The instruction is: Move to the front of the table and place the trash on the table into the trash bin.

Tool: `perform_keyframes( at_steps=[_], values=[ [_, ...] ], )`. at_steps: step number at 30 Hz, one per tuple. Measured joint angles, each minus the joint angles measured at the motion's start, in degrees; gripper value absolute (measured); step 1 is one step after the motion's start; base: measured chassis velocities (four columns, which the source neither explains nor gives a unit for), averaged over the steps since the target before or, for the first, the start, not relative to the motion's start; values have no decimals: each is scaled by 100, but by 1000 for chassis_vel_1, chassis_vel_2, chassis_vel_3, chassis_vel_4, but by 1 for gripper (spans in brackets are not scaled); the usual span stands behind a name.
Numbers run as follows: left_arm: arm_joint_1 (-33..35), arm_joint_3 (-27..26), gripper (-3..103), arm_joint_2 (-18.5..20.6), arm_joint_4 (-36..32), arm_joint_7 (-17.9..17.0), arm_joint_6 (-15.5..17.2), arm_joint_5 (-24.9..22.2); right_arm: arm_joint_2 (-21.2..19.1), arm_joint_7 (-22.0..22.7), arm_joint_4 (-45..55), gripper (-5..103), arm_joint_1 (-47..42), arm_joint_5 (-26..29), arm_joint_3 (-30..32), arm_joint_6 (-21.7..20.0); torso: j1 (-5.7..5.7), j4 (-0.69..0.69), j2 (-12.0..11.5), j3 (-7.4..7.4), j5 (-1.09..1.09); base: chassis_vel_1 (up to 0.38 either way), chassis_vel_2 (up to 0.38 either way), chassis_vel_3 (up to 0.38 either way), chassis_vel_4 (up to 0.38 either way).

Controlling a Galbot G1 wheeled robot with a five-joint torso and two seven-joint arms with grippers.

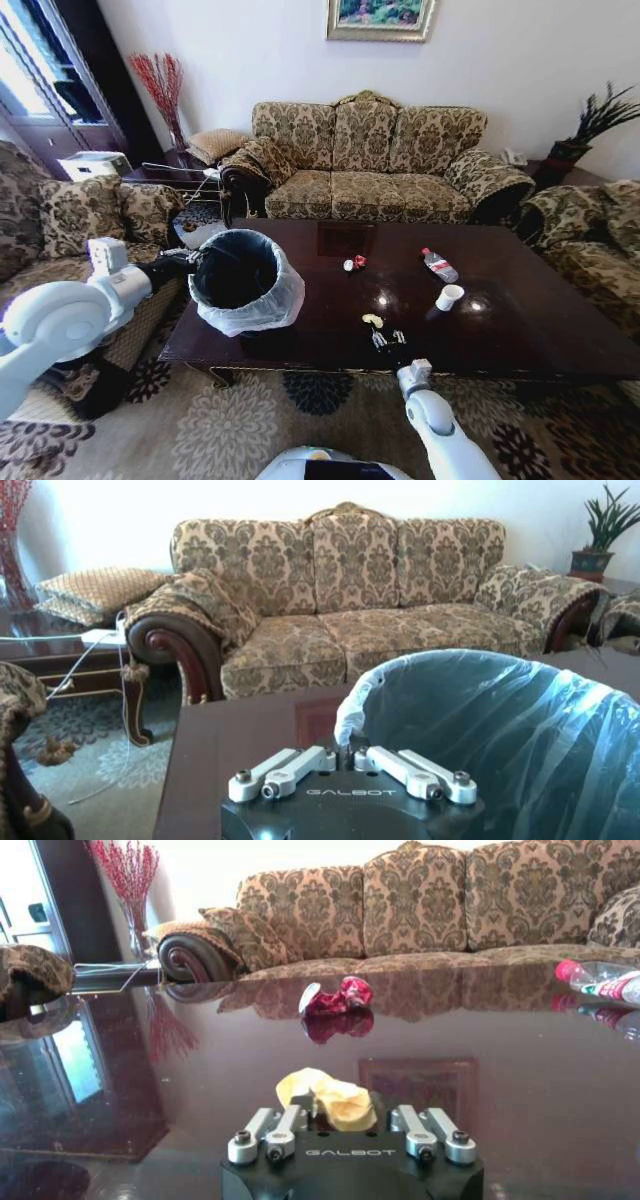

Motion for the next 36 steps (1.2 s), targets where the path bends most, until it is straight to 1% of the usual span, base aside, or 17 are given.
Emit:
perform_keyframes(
  at_steps=[5,6,7,9,11,17,19,20,23,25,26,27,28,29,32,34,36],
  values=[
    [10,0,4,4,25,21,-15,5,-9,-10,-88,13,13,-12,-10,20,-1,1,0,0,-1,0,0,0,0],
    [10,0,4,4,25,21,-15,5,-9,-10,-88,13,13,-12,-10,20,-1,1,0,0,-1,0,0,0,0],
    [20,0,4,-1,28,29,-25,15,-9,-10,-88,7,2,-11,-10,24,-1,1,0,0,-1,0,0,0,0],
    [29,1,4,-5,33,36,-33,23,-9,-10,-86,7,-10,-12,-9,28,0,1,0,0,-1,0,0,0,0],
    [43,3,4,-7,42,42,-45,37,-20,-15,-58,1,-45,-6,-8,66,0,0,0,0,0,0,0,0,0],
    [66,-10,4,22,95,53,-48,42,-75,-233,380,0,-210,209,50,371,0,1,0,0,-1,0,0,0,0],
    [87,-35,4,54,114,58,-48,42,-122,-454,990,0,-318,387,113,539,0,0,0,0,-1,0,0,0,0],
    [87,-35,4,54,114,58,-48,42,-122,-454,990,0,-318,387,113,539,0,0,0,0,-1,0,0,0,0],
    [147,-44,4,108,96,62,-34,41,-239,-773,2131,0,-349,675,59,573,0,1,0,0,-4,0,0,0,0],
    [158,-45,4,122,77,62,-22,41,-262,-823,2331,0,-327,715,19,548,0,1,0,0,-4,0,0,0,0],
    [187,-41,4,191,2,62,23,36,-344,-900,2856,0,-212,777,-120,385,-1,3,0,-1,-4,0,0,0,0],
    [197,-27,4,254,-36,64,42,31,-385,-910,3116,0,-132,789,-210,248,-1,3,0,-1,-3,0,0,0,0],
    [197,-27,4,254,-36,64,42,31,-385,-910,3116,0,-132,789,-210,248,-1,3,0,-1,-3,0,0,0,0],
    [226,-21,4,319,-101,80,68,28,-437,-923,3397,0,-26,806,-365,109,0,0,0,-1,-1,0,0,0,0],
    [323,-36,4,360,-306,127,137,5,-557,-1079,3974,0,239,827,-870,-86,0,0,0,0,-1,0,0,0,0],
    [340,-42,4,360,-339,124,149,2,-574,-1128,4068,0,271,830,-963,-107,0,1,0,0,0,0,0,0,0],
    [417,-69,4,359,-486,82,186,-24,-646,-1357,4369,0,352,803,-1348,-185,0,1,0,-1,-1,0,0,0,0]
  ],
)
